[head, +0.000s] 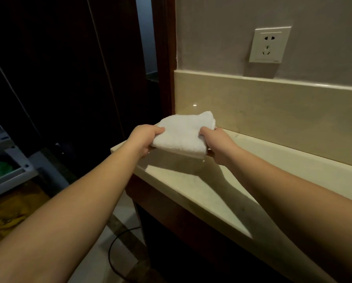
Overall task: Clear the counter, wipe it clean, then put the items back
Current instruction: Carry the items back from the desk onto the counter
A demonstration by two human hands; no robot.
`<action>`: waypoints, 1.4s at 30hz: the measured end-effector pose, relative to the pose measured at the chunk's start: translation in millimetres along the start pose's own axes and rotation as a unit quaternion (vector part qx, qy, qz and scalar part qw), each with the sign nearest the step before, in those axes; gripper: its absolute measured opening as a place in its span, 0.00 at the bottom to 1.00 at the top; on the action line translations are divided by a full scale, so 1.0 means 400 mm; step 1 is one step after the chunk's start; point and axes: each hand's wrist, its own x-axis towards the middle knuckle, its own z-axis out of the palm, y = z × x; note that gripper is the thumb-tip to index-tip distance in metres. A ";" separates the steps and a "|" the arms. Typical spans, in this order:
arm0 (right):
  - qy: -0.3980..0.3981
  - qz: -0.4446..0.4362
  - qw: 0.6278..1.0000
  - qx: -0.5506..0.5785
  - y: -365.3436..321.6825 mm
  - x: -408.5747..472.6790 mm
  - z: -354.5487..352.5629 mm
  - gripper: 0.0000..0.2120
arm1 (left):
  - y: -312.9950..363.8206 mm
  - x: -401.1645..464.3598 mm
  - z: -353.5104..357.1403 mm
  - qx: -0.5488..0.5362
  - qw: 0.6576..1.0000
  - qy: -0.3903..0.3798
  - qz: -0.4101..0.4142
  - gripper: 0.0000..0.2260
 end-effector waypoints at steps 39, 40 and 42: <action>0.277 0.060 0.876 -0.389 0.020 0.430 0.194 0.24 | -0.011 0.617 0.064 0.430 0.894 -0.064 0.107 0.17; 0.264 0.059 0.875 -0.402 0.021 0.427 0.192 0.24 | -0.007 0.614 0.066 0.442 0.889 -0.065 0.102 0.17; 0.234 0.049 0.873 -0.425 0.015 0.413 0.187 0.24 | 0.002 0.611 0.065 0.464 0.879 -0.063 0.091 0.19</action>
